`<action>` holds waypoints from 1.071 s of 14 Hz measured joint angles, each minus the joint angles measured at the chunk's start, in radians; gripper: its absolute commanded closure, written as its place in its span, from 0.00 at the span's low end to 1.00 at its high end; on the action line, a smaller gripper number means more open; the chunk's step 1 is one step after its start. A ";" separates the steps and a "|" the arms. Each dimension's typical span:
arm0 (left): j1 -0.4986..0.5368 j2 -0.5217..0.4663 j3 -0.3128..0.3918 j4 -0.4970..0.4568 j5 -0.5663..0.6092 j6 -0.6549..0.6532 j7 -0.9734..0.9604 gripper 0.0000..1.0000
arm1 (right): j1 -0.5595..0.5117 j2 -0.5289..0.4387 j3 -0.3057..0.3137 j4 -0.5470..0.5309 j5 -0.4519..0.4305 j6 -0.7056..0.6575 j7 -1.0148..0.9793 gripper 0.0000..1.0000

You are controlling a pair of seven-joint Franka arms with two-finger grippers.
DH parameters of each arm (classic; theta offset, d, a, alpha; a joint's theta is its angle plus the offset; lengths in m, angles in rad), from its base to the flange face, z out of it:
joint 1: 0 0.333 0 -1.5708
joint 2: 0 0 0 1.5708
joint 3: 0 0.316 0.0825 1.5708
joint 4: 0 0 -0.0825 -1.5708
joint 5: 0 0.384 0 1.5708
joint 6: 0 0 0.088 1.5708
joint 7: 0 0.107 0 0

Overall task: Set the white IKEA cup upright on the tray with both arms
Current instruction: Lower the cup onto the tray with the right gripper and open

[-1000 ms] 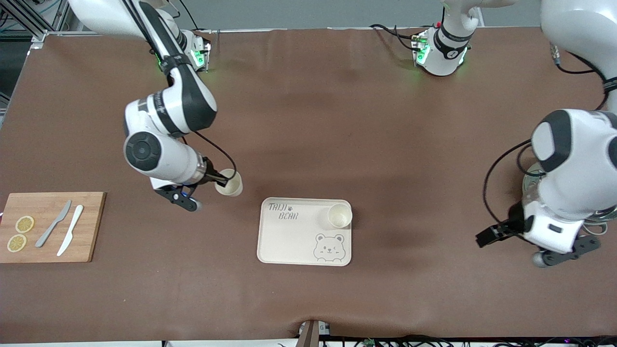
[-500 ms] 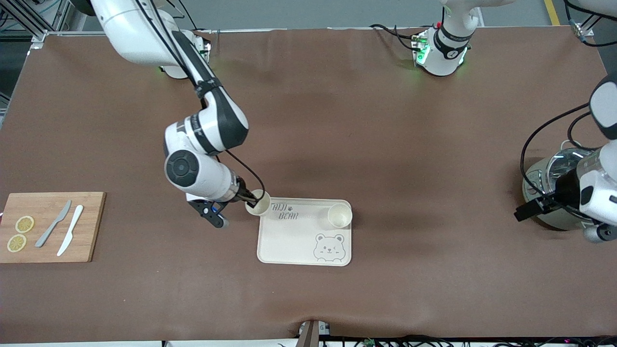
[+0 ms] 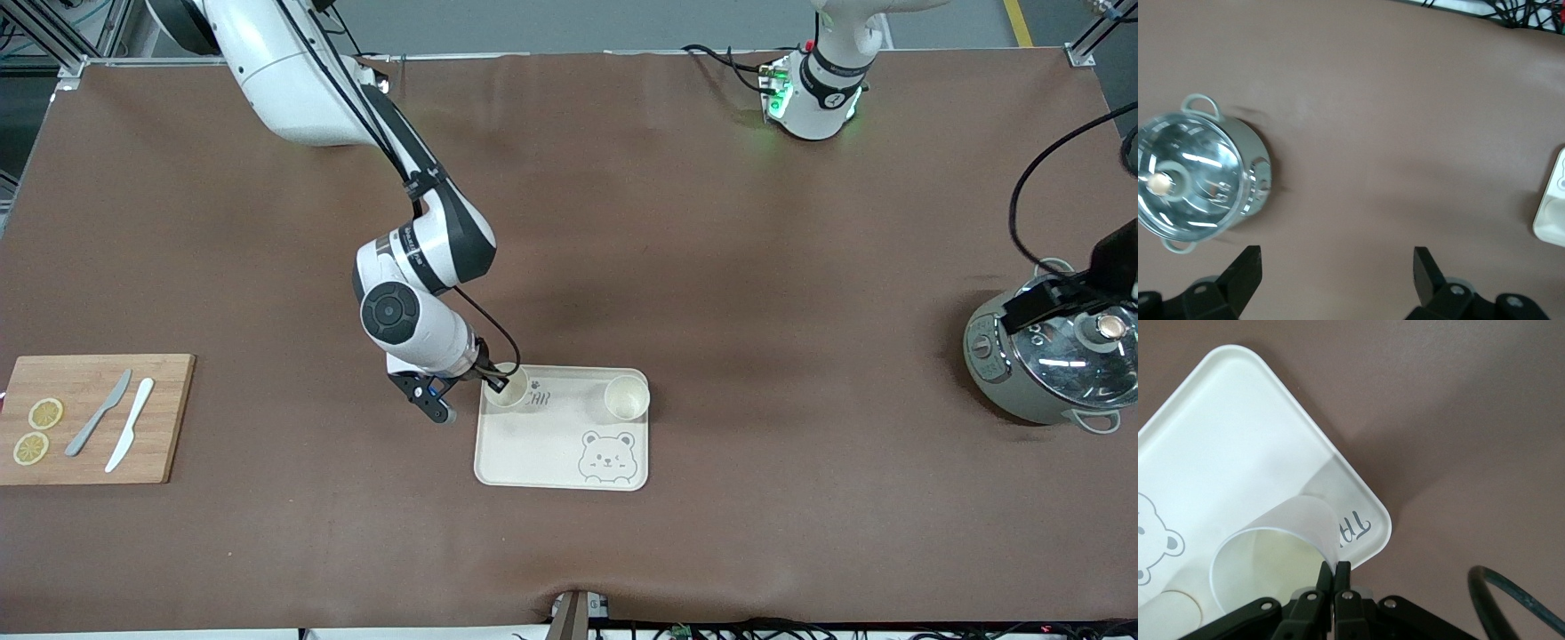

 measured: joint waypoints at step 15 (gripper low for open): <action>0.010 -0.167 -0.012 -0.086 -0.001 -0.164 0.144 0.00 | -0.020 -0.017 -0.023 0.135 0.000 -0.230 0.001 0.00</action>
